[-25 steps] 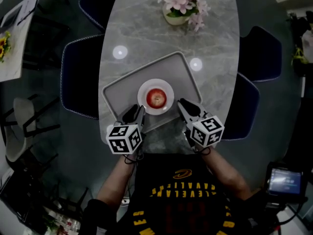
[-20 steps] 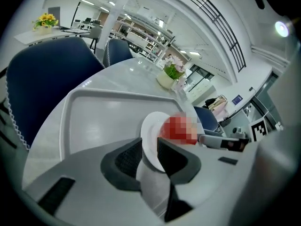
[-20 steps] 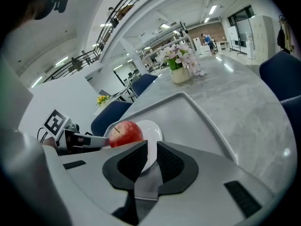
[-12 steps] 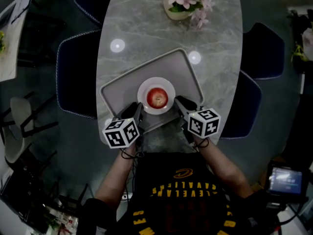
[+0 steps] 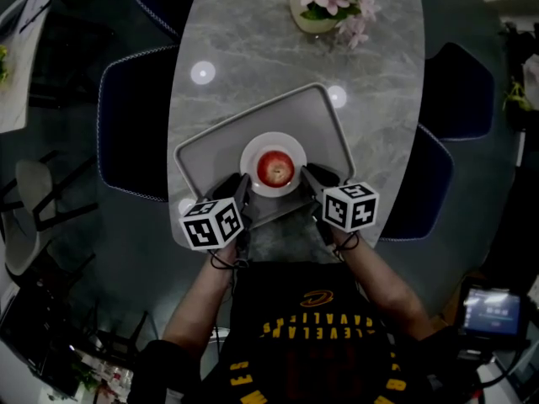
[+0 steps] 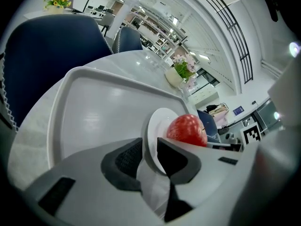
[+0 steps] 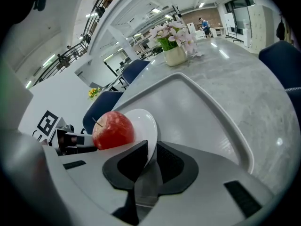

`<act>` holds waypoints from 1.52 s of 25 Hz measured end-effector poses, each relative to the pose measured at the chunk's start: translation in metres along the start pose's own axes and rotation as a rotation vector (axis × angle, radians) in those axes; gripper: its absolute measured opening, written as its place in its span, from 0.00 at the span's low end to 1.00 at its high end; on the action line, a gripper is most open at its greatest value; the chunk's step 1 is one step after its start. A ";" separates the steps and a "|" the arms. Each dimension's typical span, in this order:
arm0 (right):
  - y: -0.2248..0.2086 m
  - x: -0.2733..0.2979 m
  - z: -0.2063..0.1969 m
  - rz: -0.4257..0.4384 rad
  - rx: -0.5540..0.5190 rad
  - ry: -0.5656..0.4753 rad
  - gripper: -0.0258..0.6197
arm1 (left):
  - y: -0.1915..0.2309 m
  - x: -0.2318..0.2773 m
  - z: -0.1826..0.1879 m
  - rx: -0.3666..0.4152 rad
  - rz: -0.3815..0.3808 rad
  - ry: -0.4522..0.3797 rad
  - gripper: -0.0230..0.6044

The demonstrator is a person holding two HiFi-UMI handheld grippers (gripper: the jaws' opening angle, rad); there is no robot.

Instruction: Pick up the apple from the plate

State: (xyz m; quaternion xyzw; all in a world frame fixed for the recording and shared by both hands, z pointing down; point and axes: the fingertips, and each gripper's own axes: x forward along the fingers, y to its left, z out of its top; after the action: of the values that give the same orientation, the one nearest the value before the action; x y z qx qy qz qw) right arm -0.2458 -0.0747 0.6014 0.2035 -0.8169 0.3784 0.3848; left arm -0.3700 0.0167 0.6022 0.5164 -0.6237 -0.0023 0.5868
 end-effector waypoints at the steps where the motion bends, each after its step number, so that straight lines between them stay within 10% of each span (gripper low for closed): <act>1: 0.001 0.001 0.000 0.001 0.004 0.006 0.11 | 0.000 0.000 0.000 -0.001 -0.001 0.002 0.18; 21: 0.003 0.009 -0.002 0.060 0.206 0.057 0.11 | 0.003 0.007 -0.006 -0.178 -0.047 0.062 0.11; 38: 0.008 -0.029 -0.008 0.070 0.230 -0.011 0.11 | -0.024 -0.011 -0.015 -0.133 -0.075 0.062 0.11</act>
State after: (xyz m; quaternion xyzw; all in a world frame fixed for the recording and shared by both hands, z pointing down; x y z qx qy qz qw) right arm -0.2286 -0.0621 0.5785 0.2197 -0.7767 0.4818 0.3411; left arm -0.3460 0.0217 0.5846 0.4992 -0.5838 -0.0496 0.6383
